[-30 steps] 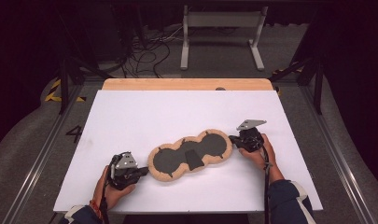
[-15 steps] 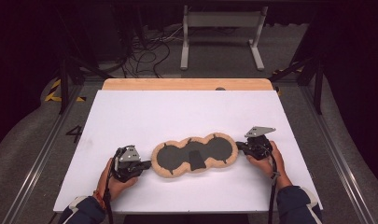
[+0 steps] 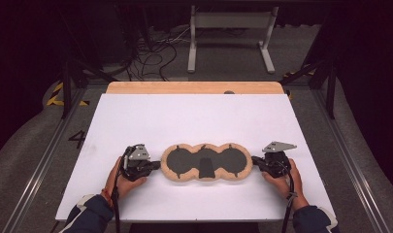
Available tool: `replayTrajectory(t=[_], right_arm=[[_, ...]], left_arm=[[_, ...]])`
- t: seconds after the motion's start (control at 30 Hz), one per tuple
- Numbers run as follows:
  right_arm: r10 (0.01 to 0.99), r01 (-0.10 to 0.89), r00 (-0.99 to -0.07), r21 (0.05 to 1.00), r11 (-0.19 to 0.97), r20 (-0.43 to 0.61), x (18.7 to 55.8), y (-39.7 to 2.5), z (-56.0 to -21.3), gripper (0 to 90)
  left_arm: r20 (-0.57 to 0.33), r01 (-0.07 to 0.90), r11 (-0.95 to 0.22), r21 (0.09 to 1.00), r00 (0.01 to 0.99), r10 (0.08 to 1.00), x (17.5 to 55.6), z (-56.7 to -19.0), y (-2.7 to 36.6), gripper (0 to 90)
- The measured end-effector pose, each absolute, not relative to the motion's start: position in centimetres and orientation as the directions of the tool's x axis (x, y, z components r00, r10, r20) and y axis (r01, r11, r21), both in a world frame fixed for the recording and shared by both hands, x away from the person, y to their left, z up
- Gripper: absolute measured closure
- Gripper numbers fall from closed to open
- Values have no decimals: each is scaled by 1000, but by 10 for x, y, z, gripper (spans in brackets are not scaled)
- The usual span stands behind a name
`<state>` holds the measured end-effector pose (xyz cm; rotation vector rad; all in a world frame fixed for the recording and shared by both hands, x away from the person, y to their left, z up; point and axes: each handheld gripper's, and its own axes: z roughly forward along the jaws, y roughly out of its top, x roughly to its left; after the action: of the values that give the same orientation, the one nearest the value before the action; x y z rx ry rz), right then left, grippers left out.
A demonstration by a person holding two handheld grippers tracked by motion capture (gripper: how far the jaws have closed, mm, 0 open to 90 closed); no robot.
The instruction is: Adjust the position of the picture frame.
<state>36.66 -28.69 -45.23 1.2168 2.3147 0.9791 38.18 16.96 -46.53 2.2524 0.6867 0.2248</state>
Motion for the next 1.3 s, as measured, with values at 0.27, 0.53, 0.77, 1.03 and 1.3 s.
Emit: replayTrajectory(t=[0.27, 0.53, 0.77, 1.03, 1.3], right_arm=[[828, 580, -561, 717, 387, 7, 358, -291, -453, 900], [834, 574, -551, 719, 393, -16, 355, -289, -453, 900], [836, 575, -548, 719, 391, -16, 355, -291, -452, 852], [844, 567, -536, 750, 341, 21, 352, -298, -443, 812], [810, 511, -586, 776, 370, -1, 339, -288, -434, 777]], left_arm=[[-64, 419, -551, 721, 833, 550, 389, -466, 165, 897], [-44, 407, -551, 728, 831, 555, 387, -467, 164, 895], [-28, 393, -533, 749, 823, 567, 386, -466, 170, 847], [-5, 366, -500, 785, 811, 586, 375, -455, 196, 797], [2, 347, -473, 810, 805, 594, 354, -450, 222, 698]])
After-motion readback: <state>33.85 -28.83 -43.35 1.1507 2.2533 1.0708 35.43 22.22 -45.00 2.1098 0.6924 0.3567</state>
